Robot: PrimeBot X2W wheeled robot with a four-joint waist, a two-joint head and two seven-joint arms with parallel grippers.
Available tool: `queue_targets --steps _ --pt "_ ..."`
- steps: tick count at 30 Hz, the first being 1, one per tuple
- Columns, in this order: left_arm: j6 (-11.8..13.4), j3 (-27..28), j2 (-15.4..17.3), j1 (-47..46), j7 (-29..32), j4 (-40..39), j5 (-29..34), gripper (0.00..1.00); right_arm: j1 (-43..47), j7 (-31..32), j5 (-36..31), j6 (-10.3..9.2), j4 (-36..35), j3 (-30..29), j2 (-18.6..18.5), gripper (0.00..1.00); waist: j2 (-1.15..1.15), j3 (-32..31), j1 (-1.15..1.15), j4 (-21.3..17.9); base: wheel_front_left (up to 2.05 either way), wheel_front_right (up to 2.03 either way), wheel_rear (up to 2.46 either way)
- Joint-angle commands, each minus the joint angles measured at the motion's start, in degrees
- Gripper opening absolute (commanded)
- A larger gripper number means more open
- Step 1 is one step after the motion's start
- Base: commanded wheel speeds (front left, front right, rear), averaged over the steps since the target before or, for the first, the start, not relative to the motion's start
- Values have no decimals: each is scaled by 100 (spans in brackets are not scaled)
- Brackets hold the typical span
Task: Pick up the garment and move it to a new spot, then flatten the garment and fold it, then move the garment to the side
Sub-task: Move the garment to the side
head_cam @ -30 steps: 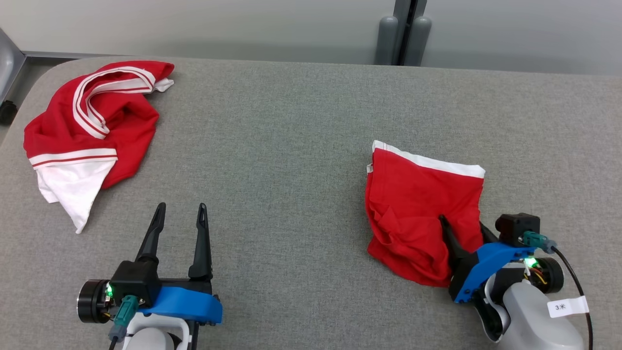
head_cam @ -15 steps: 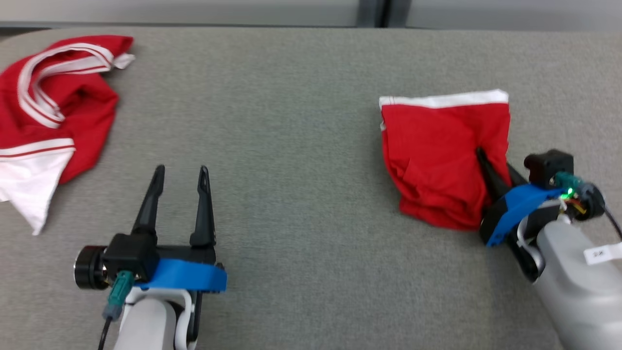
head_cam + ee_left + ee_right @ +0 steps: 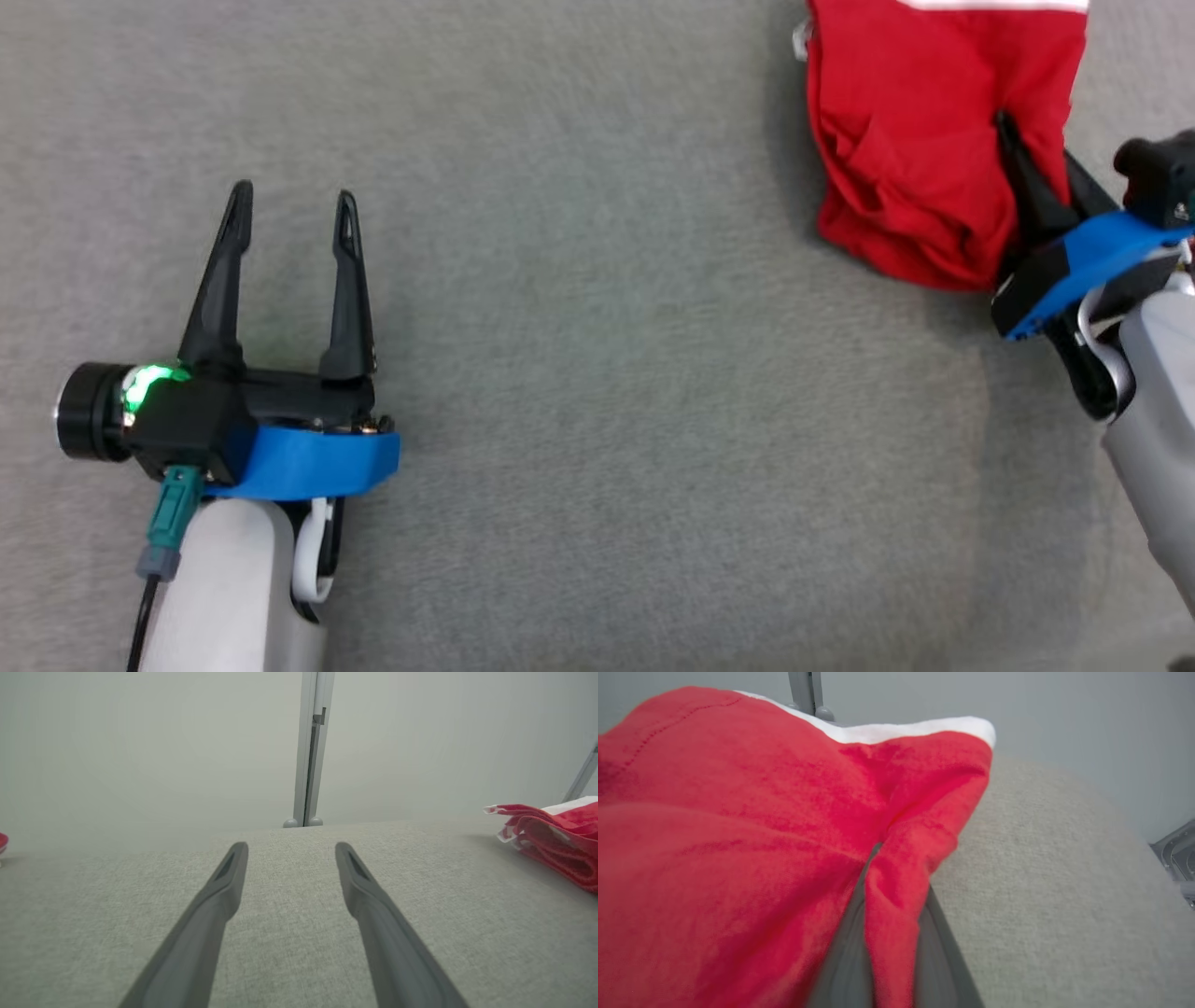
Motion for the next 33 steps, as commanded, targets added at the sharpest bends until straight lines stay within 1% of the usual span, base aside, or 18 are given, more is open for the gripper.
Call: queue_targets --steps 1,3,7,12,16,17,18,27,29,33 --pt "-4 23 38 -108 -14 -50 27 100 -23 -55 32 -1 -34 -15 11 0 -2 -8 -1 -93 0 0 0" --pt "-26 12 113 -137 -14 -104 75 100 75 -71 82 -1 -43 -21 40 0 -2 51 -1 -247 0 0 0" --pt "-48 -29 191 -197 -14 -175 138 100 175 -107 108 -1 -65 -18 60 0 -2 106 -1 -391 0 0 0" --pt "-64 -92 243 -276 -14 -248 156 100 -16 -116 71 -1 -96 34 -15 0 -2 182 -1 -368 0 0 0" --pt "-86 -142 316 -422 -11 -355 214 100 -463 11 8 -1 -70 319 -221 0 -2 406 -1 -305 0 0 0" --pt "-90 -162 333 -463 6 -402 229 100 -599 76 51 -1 -62 352 -291 0 -2 486 -1 -300 0 0 0" --pt "-88 -198 362 -549 37 -495 269 100 -899 171 50 -1 2 420 -523 0 -2 601 -1 -278 0 0 0" --pt "-100 -304 456 -734 172 -771 318 100 -1922 608 112 -2 623 926 -1513 0 -2 918 -1 -190 0 0 0" --pt "-88 -319 467 -722 189 -816 312 100 -2115 661 134 -1 801 1035 -1706 0 -2 958 -1 -162 0 0 0" --pt "-51 -307 501 -657 194 -903 288 100 -2449 697 223 -1 1128 1204 -1961 0 -2 994 -1 -119 0 0 0"
